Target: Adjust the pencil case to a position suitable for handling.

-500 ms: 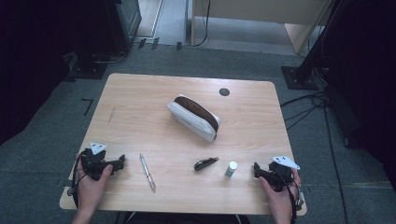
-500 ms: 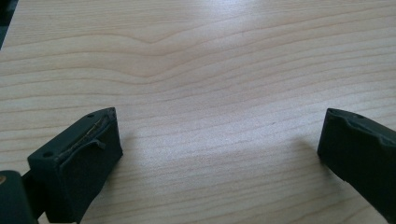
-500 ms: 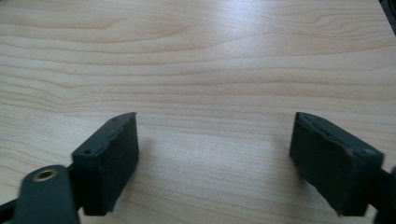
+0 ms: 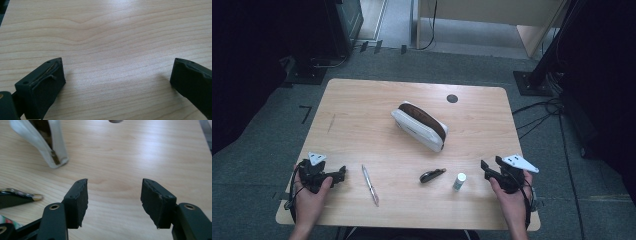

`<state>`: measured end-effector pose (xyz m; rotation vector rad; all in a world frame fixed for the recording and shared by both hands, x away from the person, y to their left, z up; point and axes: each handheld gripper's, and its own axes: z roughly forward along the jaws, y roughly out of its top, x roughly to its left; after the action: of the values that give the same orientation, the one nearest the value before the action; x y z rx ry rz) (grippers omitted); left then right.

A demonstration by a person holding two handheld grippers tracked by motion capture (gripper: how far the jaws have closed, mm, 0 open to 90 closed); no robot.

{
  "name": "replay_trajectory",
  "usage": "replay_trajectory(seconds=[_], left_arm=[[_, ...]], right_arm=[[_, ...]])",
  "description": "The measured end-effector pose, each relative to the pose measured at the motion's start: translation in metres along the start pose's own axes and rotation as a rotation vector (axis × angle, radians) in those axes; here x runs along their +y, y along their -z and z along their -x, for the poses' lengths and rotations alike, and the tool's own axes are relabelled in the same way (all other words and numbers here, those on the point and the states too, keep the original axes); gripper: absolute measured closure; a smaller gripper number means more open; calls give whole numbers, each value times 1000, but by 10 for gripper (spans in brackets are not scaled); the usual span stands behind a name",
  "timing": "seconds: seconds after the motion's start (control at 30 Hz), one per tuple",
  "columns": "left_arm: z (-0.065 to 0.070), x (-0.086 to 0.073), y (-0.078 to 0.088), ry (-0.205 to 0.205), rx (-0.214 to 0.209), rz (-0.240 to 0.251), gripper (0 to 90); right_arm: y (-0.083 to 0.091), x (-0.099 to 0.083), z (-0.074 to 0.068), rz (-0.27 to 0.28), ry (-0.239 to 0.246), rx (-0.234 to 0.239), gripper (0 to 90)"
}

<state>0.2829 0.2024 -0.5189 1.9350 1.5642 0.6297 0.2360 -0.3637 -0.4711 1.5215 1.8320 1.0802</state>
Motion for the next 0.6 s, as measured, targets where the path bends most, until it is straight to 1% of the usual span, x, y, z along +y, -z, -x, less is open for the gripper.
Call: replay_trajectory(seconds=[0.03,0.07,0.17,0.23,0.33,0.4,0.47,0.5,0.53,0.6], left_arm=[[0,0,0,0,0,0,0],[0,0,0,0,-1,0,0],[0,0,0,-1,-1,1,0],[0,0,0,-2,-2,0,0],[0,0,0,-7,-3,-1,0],[0,0,0,-8,-5,-1,0],[0,0,0,-9,-6,0,0],[0,0,0,-9,-6,0,0],[0,0,0,-10,-7,-1,0],[0,0,0,-10,-7,-1,0]], right_arm=[[-1,5,-2,-2,20,13,393],[-2,10,-4,-2,28,26,396],[-7,24,-13,3,70,51,399],[-10,34,-19,6,82,74,402],[-15,48,-28,16,115,103,412],[-19,58,-32,17,138,131,444],[-23,65,-33,14,141,161,461],[-23,65,-33,14,141,161,461],[-29,71,-35,8,146,188,467],[-32,74,-36,4,150,194,473]])
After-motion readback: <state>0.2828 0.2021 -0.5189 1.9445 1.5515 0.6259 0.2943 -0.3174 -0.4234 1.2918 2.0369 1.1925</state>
